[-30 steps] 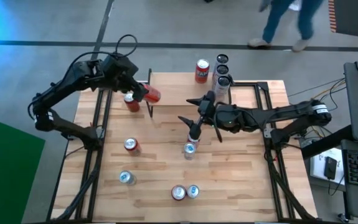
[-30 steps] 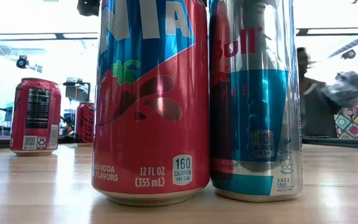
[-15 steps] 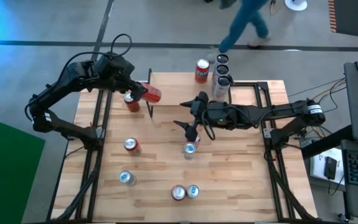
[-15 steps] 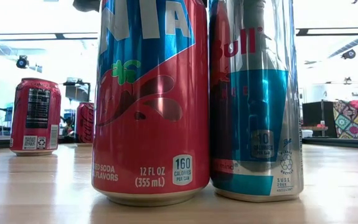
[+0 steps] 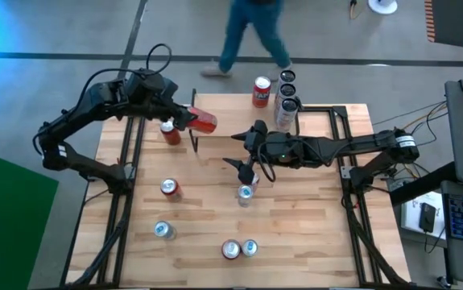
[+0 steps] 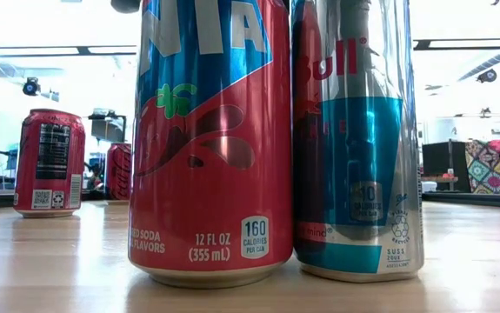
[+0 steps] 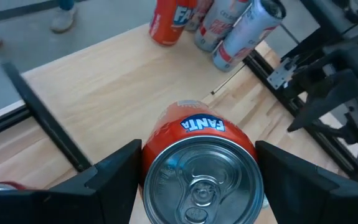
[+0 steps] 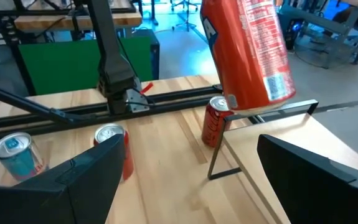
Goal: Place canned beverage on shelf
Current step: Put the top red soda can aligned with the other red soda can on the shelf
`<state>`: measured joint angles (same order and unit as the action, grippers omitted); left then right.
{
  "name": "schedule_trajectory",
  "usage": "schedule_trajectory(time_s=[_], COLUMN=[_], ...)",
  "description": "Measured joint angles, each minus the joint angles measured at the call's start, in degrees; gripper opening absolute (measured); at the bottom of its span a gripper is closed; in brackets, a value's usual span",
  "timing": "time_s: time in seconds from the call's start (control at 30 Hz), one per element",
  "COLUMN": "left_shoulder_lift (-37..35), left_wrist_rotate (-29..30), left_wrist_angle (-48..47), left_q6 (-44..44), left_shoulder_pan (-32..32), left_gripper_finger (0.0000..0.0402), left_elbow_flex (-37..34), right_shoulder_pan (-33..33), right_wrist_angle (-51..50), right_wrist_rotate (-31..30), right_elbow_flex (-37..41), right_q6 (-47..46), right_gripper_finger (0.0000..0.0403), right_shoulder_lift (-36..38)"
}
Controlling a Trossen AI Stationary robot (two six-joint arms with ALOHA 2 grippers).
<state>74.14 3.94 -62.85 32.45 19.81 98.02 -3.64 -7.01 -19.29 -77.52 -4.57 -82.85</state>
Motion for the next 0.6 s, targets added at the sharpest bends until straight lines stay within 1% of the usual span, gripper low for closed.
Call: schedule_trajectory(time_s=[0.07,0.23,0.33,0.43,0.6], left_shoulder_lift=[0.1,0.1,0.1,0.1,0.4], left_wrist_rotate=[-0.5,-4.3,-5.1,-6.4,-6.5], left_wrist_angle=[1.6,8.1,11.1,11.8,12.5], left_q6=[0.3,1.8,2.6,3.1,4.1], left_shoulder_pan=[-0.3,-0.9,-1.2,-1.2,-2.3], left_gripper_finger=[0.0269,0.0269,0.0269,0.0269,0.0269], left_elbow_flex=[-0.8,-3.9,-5.3,-6.5,-7.4], right_shoulder_pan=[0.1,0.5,0.6,0.6,0.7], right_wrist_angle=[0.0,0.0,-0.1,-0.2,-0.5], right_wrist_rotate=[0.0,-0.1,-0.1,-0.2,-0.8], right_elbow_flex=[0.0,0.0,0.0,0.0,0.0], right_q6=[0.1,0.3,0.2,0.5,2.5], right_gripper_finger=[0.0354,0.0354,0.0354,0.0354,0.0354], right_shoulder_lift=[0.0,0.0,0.0,0.0,0.0])
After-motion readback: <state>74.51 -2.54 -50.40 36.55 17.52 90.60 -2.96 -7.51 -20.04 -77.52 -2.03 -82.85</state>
